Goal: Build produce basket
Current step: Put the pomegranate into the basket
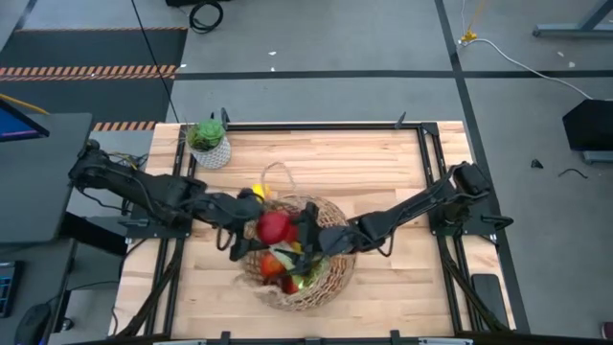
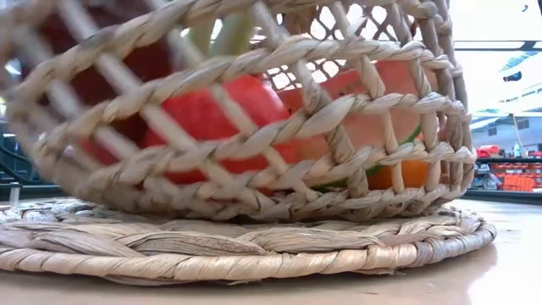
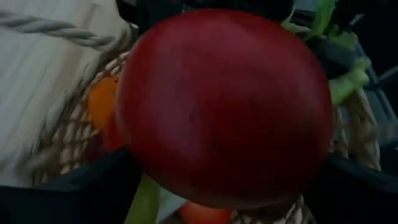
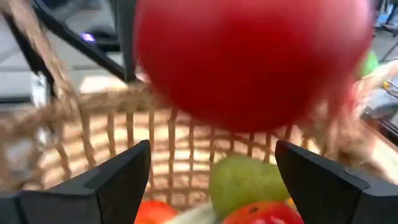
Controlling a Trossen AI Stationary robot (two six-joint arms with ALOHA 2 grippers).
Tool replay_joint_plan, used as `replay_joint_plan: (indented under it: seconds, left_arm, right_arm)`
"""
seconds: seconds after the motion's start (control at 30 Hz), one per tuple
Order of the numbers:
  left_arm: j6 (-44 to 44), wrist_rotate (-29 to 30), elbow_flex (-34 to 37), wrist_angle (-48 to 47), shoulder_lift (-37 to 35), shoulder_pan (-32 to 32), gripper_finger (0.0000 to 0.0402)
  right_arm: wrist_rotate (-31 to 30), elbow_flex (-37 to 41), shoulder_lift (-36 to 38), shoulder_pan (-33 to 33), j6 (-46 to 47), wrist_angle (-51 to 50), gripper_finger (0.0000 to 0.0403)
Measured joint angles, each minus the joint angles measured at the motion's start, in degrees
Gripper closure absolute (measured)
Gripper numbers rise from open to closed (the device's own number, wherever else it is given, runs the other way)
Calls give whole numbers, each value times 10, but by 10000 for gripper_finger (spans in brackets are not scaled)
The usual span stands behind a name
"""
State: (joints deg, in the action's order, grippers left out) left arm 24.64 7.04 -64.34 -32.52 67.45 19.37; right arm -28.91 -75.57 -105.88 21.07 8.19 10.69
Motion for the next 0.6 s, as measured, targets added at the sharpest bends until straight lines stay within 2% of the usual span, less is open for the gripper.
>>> replay_joint_plan:
  seconds: [0.47,0.6]
  left_arm:
    - [8,-3,-7,-24,2,28,13]
    - [14,-2,-7,-40,2,27,13]
  right_arm:
    - [-46,0,52,49,-2,2,55]
    - [-59,0,56,53,-1,-24,55]
